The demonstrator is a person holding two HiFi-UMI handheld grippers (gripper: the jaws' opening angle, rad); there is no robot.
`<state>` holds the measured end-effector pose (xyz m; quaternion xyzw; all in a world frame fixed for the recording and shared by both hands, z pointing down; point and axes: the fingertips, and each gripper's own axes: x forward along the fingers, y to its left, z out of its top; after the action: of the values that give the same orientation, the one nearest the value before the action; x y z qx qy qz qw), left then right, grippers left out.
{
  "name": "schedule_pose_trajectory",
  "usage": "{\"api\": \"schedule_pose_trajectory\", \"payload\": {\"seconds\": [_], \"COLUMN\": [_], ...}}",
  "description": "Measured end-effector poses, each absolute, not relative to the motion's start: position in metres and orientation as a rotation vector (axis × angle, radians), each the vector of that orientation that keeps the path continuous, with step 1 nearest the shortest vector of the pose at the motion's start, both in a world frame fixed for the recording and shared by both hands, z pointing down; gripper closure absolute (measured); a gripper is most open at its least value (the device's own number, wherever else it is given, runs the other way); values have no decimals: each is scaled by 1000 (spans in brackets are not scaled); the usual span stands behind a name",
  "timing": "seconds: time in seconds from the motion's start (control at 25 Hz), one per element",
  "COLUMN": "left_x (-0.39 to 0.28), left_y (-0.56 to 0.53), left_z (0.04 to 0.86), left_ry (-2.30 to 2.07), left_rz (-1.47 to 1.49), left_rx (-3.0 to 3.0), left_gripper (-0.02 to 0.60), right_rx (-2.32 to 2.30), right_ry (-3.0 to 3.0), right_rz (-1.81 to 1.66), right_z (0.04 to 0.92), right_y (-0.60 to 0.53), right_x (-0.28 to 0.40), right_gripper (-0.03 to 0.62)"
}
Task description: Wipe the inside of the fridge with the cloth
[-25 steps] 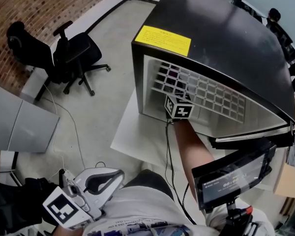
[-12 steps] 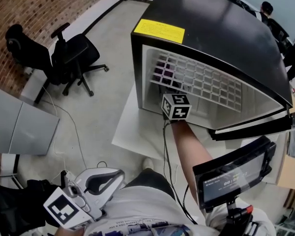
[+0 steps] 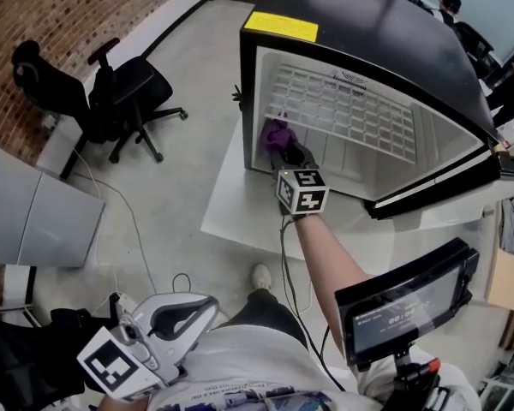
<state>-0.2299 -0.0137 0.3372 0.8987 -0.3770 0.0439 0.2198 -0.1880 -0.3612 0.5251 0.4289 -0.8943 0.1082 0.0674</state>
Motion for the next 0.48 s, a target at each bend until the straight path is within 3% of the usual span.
{"api": "schedule_pose_trajectory", "payload": {"seconds": [0.48], "left_x": [-232], "left_y": [35], "left_z": [343], "left_ry": [-943], "left_rz": [121], "left_rx": [2502], "left_gripper": [575], "right_rx": [1301], "right_ry": [-2667], "right_rz": [335], "right_z": [530], "right_y": [-290], "right_x": [-173], "right_gripper": [515]}}
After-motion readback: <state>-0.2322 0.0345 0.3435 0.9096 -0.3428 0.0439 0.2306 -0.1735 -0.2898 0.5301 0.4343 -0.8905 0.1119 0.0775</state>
